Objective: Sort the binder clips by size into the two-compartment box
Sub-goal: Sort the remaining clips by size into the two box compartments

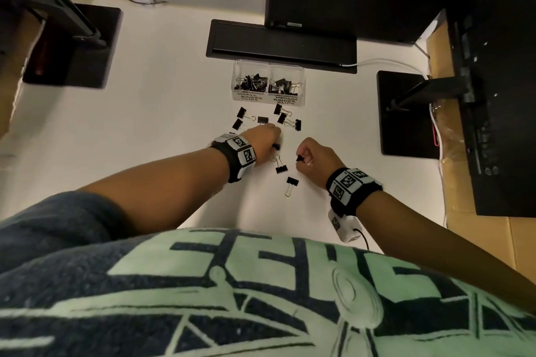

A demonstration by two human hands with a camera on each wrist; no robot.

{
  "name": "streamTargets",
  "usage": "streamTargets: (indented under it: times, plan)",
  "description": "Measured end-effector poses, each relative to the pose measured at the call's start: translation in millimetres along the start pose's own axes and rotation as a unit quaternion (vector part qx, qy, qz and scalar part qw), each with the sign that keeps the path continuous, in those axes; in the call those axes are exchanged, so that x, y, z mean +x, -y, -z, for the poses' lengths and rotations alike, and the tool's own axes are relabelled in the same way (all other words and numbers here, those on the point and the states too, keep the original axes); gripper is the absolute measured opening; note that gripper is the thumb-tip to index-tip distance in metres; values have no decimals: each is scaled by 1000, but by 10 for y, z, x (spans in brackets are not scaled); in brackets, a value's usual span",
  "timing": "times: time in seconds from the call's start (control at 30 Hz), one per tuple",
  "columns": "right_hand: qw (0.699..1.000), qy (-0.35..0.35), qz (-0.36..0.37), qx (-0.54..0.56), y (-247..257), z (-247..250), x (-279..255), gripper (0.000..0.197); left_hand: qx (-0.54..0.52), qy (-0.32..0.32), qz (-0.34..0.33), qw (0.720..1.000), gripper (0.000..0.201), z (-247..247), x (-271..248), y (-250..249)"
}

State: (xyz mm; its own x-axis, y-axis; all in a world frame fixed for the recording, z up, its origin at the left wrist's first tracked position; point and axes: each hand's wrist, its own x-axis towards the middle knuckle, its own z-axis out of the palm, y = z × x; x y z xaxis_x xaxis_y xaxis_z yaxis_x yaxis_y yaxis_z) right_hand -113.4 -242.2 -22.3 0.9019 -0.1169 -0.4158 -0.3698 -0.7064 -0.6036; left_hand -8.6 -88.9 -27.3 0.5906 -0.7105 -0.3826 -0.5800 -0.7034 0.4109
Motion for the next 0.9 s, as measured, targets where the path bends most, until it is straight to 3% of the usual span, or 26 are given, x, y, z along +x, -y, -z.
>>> streamTargets:
  times: [0.07,0.2,0.33,0.47,0.63,0.77,0.9]
  plan:
    - [1000,14,-10,17,29,17,-53,17,-57,-15,14,998,9,46,-45,21]
    - [998,57,8,-12,77,-55,-147,28,-158,-56,44,985,23,97,-108,46]
    - [996,52,26,-66,48,-239,-240,18,-105,-2,37,994,31,55,-119,-30]
    - [990,51,36,-125,18,-382,-251,24,-67,19,51,996,28,-95,-133,-107]
    - [992,36,32,-113,19,-431,-208,24,-70,4,10,998,20,-240,-179,-169]
    - [994,22,19,-108,-17,-361,-163,26,-48,5,-26,998,28,-308,-201,-175]
    - [999,-32,-30,-28,-55,-218,-89,22,-54,-3,-31,998,27,-363,-234,-159]
